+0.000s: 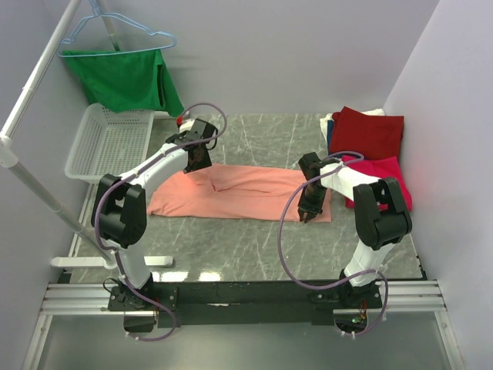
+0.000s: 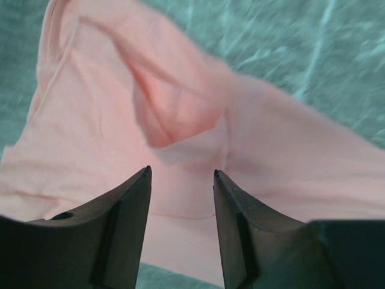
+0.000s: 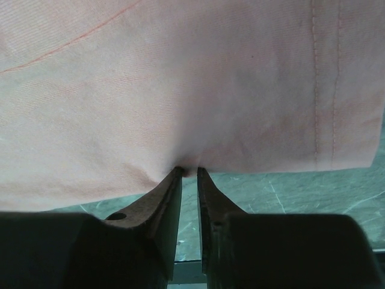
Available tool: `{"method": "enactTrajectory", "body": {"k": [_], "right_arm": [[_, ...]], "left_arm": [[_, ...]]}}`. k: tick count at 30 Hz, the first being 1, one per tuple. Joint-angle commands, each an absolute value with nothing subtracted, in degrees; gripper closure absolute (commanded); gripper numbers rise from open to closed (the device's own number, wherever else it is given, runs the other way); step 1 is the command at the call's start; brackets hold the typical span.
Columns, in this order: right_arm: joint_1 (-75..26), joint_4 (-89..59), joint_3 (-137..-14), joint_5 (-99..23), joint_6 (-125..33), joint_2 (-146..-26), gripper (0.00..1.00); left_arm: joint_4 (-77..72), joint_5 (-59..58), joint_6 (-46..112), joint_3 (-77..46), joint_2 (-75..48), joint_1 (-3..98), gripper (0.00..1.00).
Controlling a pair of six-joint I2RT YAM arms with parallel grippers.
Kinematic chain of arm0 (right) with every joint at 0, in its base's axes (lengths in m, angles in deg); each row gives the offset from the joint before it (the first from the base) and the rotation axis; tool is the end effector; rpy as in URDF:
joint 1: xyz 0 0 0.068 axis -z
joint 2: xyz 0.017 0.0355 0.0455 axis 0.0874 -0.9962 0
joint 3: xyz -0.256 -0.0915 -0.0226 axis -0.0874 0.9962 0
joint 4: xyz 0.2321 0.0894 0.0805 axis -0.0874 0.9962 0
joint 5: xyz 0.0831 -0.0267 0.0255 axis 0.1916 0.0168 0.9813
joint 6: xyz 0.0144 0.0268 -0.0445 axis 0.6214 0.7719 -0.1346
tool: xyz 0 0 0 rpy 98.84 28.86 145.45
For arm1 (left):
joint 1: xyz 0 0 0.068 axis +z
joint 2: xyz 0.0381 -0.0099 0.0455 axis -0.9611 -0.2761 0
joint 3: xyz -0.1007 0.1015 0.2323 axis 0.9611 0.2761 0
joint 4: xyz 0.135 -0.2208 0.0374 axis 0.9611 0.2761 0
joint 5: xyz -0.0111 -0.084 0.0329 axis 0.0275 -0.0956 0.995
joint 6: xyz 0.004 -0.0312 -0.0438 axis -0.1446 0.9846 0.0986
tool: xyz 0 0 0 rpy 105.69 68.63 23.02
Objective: Fold and stack the t-shirts
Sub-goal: Fold the tshirt
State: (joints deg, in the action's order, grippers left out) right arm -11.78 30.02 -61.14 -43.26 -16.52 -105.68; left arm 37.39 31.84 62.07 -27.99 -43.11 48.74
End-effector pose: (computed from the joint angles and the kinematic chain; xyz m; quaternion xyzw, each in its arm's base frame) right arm 0.2911 0.0894 0.1532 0.1690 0.9847 0.0353 0.0248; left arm 0.3626 -0.1547 0.2492 -0.1832 0.9242 0.0237 0.3343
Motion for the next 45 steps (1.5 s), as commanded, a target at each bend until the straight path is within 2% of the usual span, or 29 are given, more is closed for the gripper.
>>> {"method": "enactTrajectory", "body": {"k": [1, 7, 13, 24, 34, 45], "right_arm": [[-12.9, 27.0, -59.9, -43.7, -15.8, -107.0, 0.77], [-13.0, 27.6, -60.7, -43.8, -15.8, -107.1, 0.78], [-13.1, 27.8, -60.9, -44.2, -15.9, -107.1, 0.78], [-13.0, 28.7, -62.4, -44.6, -16.1, -107.4, 0.78], [-13.0, 29.7, -63.7, -44.7, -16.5, -108.0, 0.78], [-13.1, 30.4, -64.7, -44.9, -17.1, -108.4, 0.79]], "left_arm": [[40.2, 33.6, 64.1, -25.2, -39.9, 48.5, 0.51], [43.4, 35.1, 65.5, -25.5, -43.1, 48.6, 0.55], [42.3, 33.9, 65.3, -26.1, -46.8, 48.6, 0.52], [41.9, 32.5, 63.1, -36.1, -58.8, 49.3, 0.52], [38.0, 34.4, 58.6, -44.6, -63.5, 49.3, 0.52], [36.1, 28.9, 55.0, -48.4, -69.8, 50.1, 0.51]]}}
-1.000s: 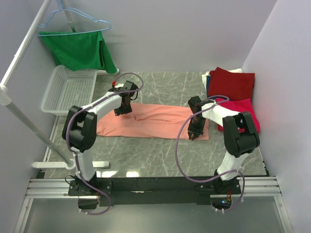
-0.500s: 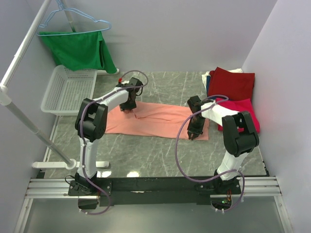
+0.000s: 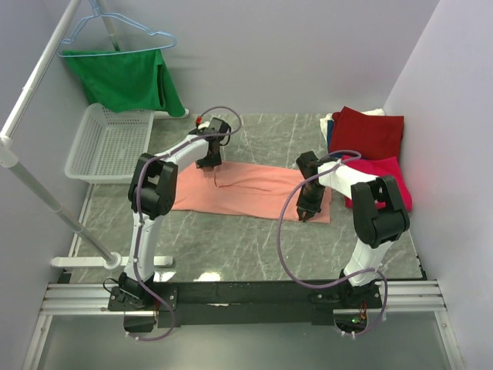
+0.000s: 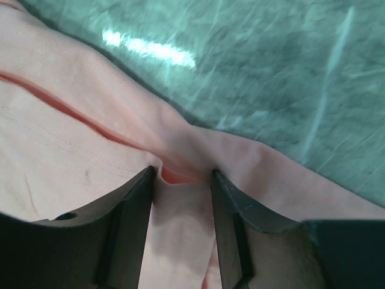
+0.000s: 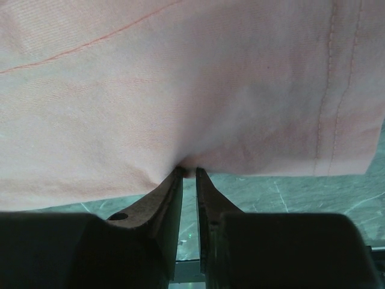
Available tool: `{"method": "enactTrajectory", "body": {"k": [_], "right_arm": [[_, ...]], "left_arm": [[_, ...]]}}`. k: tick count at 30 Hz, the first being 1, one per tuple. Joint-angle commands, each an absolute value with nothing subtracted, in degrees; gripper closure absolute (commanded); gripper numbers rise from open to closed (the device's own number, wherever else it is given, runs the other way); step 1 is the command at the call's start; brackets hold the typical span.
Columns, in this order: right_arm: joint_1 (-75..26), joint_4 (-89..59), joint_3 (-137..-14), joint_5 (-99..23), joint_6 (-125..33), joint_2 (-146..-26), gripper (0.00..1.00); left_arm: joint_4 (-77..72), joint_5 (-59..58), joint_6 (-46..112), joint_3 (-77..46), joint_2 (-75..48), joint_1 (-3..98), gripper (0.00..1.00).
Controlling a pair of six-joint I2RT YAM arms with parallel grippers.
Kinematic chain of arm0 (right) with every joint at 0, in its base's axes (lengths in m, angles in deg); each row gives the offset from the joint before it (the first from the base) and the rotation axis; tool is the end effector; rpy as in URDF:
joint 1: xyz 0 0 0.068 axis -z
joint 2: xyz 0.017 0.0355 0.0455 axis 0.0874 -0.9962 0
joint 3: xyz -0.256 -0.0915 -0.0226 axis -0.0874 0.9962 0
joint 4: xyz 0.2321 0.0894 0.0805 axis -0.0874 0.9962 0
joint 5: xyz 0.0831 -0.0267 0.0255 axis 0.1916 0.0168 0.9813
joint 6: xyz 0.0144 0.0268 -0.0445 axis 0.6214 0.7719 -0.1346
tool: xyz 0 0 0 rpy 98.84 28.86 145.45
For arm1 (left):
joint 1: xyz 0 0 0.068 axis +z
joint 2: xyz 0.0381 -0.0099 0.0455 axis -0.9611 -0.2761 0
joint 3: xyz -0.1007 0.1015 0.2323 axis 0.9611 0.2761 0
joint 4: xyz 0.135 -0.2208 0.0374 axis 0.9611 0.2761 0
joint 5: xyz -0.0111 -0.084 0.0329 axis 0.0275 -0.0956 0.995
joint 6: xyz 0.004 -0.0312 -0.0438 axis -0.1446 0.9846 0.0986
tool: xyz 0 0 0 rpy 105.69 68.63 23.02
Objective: Fold and stack the t-shirts
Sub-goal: Fold the tshirt
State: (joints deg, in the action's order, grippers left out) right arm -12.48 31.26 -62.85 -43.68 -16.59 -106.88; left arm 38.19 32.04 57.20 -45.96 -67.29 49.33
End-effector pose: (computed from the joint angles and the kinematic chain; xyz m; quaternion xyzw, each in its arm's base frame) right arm 0.2949 0.0942 0.1541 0.1626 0.9860 0.0293 0.0206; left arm 0.4393 -0.1853 0.1662 -0.1379 0.9457 0.0729 0.2850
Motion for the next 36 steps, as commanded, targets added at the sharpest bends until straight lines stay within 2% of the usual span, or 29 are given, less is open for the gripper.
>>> {"method": "enactTrajectory", "body": {"k": [1, 12, 20, 23, 28, 33, 36], "right_arm": [[-13.0, 30.4, -64.7, -44.8, -17.0, -108.4, 0.79], [-13.1, 31.7, -64.9, -45.5, -17.4, -105.9, 0.79], [-12.8, 35.2, -71.6, -55.5, -17.3, -102.6, 0.77], [-12.8, 34.6, -73.6, -57.4, -17.3, -102.0, 0.75], [-12.6, 33.3, -75.0, -59.5, -16.8, -104.9, 0.73], [-12.7, 33.7, -74.3, -57.0, -17.6, -110.0, 0.74], [-12.7, 32.7, -71.3, -55.9, -18.1, -110.3, 0.74]], "left_arm": [[36.2, 27.7, 54.7, -49.4, -70.3, 50.3, 0.51], [36.5, 19.2, 53.5, -63.4, -80.6, 53.2, 0.48], [27.2, 9.2, 57.5, -73.2, -86.9, 53.6, 0.43], [23.3, 10.0, 58.0, -71.0, -83.8, 54.0, 0.43], [12.4, 12.9, 54.5, -58.6, -73.1, 54.5, 0.42], [10.0, 14.3, 53.5, -52.3, -62.7, 56.0, 0.39], [10.9, 14.7, 53.4, -50.2, -58.2, 56.7, 0.33]]}}
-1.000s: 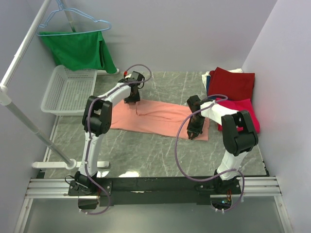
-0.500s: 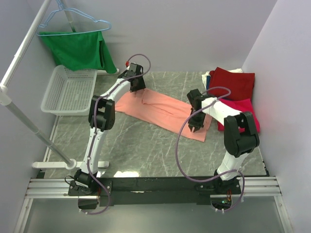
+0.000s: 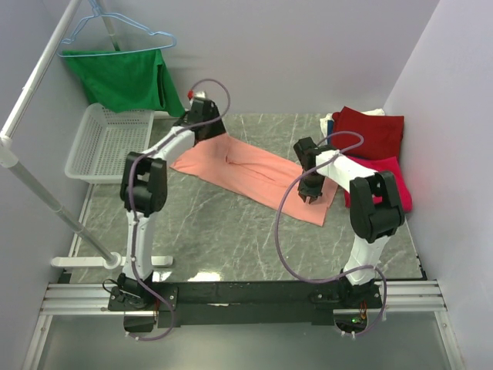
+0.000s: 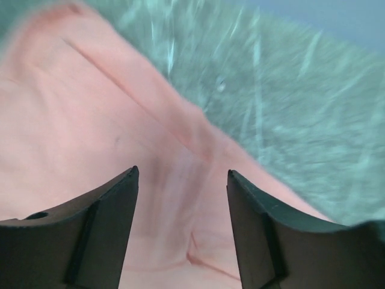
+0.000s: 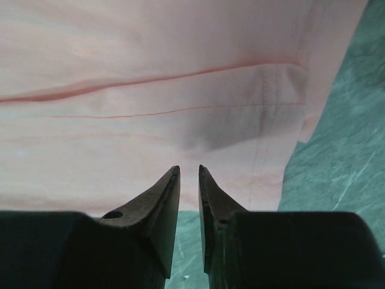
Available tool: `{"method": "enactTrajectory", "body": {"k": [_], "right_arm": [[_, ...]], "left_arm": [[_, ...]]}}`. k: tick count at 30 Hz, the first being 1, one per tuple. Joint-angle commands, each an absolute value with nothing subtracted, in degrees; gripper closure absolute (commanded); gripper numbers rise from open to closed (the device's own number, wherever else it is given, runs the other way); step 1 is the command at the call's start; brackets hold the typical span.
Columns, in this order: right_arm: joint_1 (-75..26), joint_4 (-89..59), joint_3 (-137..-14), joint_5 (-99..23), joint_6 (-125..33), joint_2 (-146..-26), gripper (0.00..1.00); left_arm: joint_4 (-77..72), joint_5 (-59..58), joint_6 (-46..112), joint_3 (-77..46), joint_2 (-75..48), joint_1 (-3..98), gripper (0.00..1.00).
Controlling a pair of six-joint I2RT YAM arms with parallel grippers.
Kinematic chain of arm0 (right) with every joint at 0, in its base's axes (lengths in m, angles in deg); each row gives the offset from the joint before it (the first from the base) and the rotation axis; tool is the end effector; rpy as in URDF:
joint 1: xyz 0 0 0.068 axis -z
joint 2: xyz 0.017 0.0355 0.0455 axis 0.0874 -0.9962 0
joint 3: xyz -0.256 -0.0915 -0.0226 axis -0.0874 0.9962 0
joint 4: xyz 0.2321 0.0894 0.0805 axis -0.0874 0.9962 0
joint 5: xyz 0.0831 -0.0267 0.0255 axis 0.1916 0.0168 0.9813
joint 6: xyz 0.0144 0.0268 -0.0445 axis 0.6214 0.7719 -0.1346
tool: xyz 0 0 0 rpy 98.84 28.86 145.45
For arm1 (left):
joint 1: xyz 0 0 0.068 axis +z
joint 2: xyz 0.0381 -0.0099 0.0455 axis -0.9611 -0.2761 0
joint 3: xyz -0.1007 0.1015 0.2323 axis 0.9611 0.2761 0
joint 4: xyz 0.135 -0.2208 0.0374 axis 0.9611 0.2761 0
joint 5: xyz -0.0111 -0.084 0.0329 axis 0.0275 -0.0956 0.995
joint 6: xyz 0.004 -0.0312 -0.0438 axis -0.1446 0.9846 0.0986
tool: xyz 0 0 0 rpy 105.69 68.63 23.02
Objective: Fold and stack the t-shirts
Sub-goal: Fold the tshirt
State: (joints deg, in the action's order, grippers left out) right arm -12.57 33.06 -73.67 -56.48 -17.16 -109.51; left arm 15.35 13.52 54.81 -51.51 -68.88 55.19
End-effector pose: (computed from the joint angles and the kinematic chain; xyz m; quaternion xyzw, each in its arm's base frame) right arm 0.3323 0.0983 0.1869 0.1644 0.9780 -0.0454 0.1200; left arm 0.4997 -0.1661 0.2073 -0.1366 0.8891 -0.1495 0.4105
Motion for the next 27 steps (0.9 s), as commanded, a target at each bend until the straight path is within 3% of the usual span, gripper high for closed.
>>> {"method": "enactTrajectory", "body": {"k": [1, 12, 20, 27], "right_arm": [[-12.7, 32.6, -70.6, -55.8, -18.3, -110.5, 0.74], [-18.3, 30.6, -59.4, -50.2, -15.7, -108.8, 0.75], [-26.6, 27.0, -50.8, -41.1, -10.3, -102.0, 0.74], [-38.7, 26.8, -55.4, -35.6, -5.8, -103.4, 0.75]], "left_arm": [[12.8, 14.5, 53.3, -50.0, -57.5, 57.0, 0.32], [21.7, 15.7, 55.8, -40.1, -46.2, 57.4, 0.15], [26.3, 17.4, 56.5, -38.5, -44.9, 57.4, 0.13], [27.8, 16.0, 58.4, -40.7, -51.2, 57.0, 0.14]]}}
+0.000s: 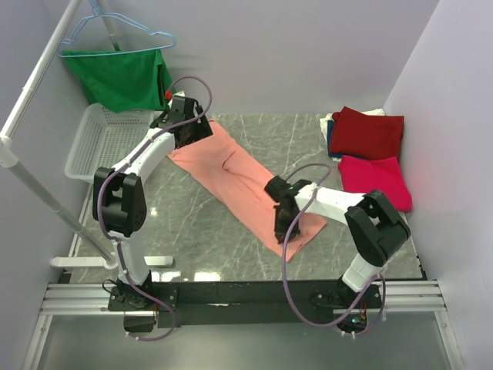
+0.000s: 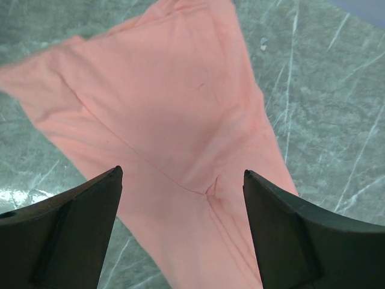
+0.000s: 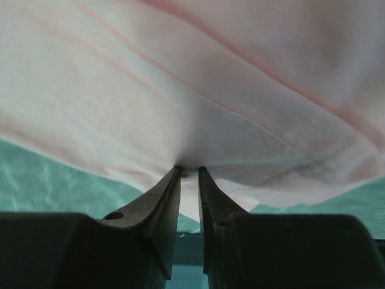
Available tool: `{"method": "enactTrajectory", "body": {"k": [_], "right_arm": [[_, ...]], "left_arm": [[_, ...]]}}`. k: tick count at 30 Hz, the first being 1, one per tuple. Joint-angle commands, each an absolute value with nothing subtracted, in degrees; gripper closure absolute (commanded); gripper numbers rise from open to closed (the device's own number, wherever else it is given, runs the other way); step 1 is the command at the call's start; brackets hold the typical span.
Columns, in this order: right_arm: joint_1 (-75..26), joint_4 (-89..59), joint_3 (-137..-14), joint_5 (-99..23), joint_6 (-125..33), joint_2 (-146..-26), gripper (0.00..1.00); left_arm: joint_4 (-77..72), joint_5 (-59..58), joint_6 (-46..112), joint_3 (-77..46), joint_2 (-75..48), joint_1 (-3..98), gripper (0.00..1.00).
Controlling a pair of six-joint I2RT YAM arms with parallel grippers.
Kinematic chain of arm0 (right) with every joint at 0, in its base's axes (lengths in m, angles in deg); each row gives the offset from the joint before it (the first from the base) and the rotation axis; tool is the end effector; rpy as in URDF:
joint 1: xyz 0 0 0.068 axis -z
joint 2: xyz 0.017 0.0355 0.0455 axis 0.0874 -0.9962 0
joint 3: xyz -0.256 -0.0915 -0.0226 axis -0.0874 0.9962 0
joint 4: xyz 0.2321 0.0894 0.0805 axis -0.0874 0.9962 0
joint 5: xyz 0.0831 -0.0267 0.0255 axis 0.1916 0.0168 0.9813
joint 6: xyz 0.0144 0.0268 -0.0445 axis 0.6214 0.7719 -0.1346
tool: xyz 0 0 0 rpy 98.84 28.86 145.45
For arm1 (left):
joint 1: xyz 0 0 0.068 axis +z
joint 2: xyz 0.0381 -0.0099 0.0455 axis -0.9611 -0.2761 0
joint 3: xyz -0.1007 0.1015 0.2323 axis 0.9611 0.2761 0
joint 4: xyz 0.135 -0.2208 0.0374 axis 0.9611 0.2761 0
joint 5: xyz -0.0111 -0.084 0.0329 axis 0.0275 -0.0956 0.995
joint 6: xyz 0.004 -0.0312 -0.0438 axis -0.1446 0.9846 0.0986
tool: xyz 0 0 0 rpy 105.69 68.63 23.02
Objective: Fold and stack the t-shirts
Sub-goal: Fold the tshirt
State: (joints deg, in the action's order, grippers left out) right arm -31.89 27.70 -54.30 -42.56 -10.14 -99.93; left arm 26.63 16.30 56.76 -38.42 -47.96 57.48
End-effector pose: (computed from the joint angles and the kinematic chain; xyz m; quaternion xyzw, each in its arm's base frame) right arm 0.2216 0.1688 0.1528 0.0495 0.9972 0.0515 0.0204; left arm 0.4255 -0.1204 0.2848 -0.1796 0.8932 -0.1156 0.3958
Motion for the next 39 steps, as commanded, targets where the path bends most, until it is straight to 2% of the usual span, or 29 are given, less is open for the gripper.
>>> {"method": "enactTrajectory", "body": {"k": [1, 9, 16, 19, 24, 27, 31, 34, 39], "right_arm": [[-41.9, 26.9, -56.3, -35.0, -5.0, -104.1, 0.75], [-52.2, 27.5, -68.6, -32.4, -3.7, -114.7, 0.75], [-55.6, 32.5, -80.3, -36.0, -5.9, -119.3, 0.76], [-55.9, 34.6, -82.9, -40.4, -6.6, -116.5, 0.75], [-56.0, 35.1, -80.9, -45.5, -5.9, -107.0, 0.74], [-56.1, 36.6, -79.1, -49.5, -4.5, -102.7, 0.74], [-56.0, 39.3, -77.5, -54.6, -2.5, -98.3, 0.74], [-55.2, 41.6, -77.4, -59.1, -1.1, -95.8, 0.73], [-49.2, 42.3, -76.4, -62.5, -3.0, -94.1, 0.73]], "left_arm": [[27.8, 16.0, 58.6, -41.4, -53.5, 56.6, 0.14], [29.7, 17.4, 58.7, -54.5, -67.4, 53.4, 0.13], [29.3, 16.7, 57.7, -64.6, -78.7, 51.4, 0.12], [26.9, 13.1, 57.2, -67.5, -82.5, 51.3, 0.12], [13.1, 3.6, 56.8, -68.6, -85.8, 50.9, 0.10], [6.7, -1.6, 57.3, -71.0, -88.6, 50.4, 0.03], [1.8, -8.1, 58.7, -75.6, -93.1, 49.9, 0.00], [0.8, -8.9, 59.4, -75.6, -91.3, 49.5, 0.01], [-3.9, 0.1, 56.0, -58.4, -76.1, 49.0, 0.01]]}}
